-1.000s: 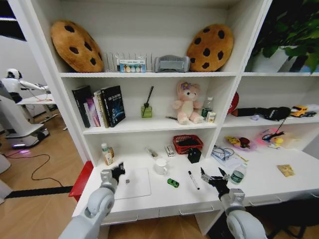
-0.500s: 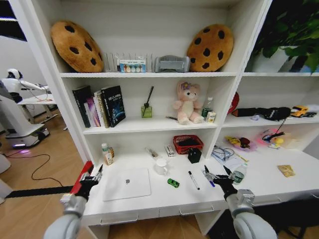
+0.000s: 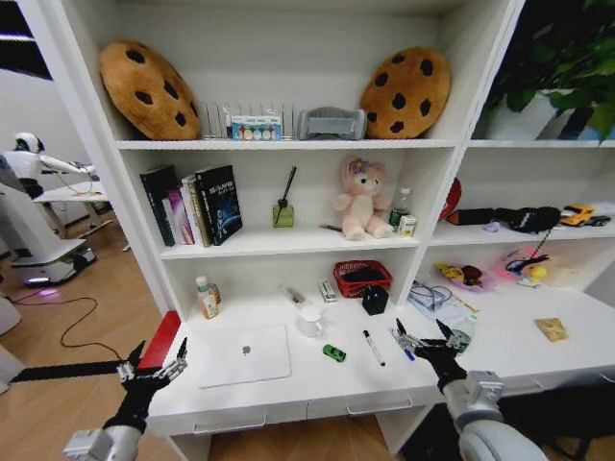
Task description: Organize the objects on the table.
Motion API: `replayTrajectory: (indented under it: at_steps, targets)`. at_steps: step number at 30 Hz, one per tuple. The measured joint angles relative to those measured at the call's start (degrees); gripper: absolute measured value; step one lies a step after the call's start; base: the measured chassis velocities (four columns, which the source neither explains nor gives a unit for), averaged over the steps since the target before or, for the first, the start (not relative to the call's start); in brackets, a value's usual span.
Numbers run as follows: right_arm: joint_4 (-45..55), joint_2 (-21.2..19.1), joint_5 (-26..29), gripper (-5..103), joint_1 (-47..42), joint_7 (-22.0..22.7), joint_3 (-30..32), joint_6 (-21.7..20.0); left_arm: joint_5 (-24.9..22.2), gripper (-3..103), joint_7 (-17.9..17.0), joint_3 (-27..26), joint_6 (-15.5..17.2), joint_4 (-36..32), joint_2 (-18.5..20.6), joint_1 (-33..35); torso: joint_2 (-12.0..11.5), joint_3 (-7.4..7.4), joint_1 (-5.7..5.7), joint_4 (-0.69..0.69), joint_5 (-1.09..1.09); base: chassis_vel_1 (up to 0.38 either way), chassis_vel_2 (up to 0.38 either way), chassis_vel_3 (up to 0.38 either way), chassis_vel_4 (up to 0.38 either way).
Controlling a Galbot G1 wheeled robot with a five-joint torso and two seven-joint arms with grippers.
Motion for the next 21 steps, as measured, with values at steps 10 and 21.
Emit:
replayTrajectory:
  at_steps: [10,21]
  targets:
    - [1.0,0.5,-1.2,100,-1.2,0.2,-0.7,0.0,0.9,100,-0.3,-0.2,0.2,0.5,0.0,-0.4,0.0,0.0,0.0,0.0,-0.01,0.0,0.0,0.0,0.0]
    - [1.4,0.7,0.5,100,-1.3,-0.8,0.0,-2.4,0.9,100,-0.4,-0.1,0.3,0.6,0.1,-0.5,0.0,0.0,0.0,0.0,0.0,0.0,0.0,0.0,0.0]
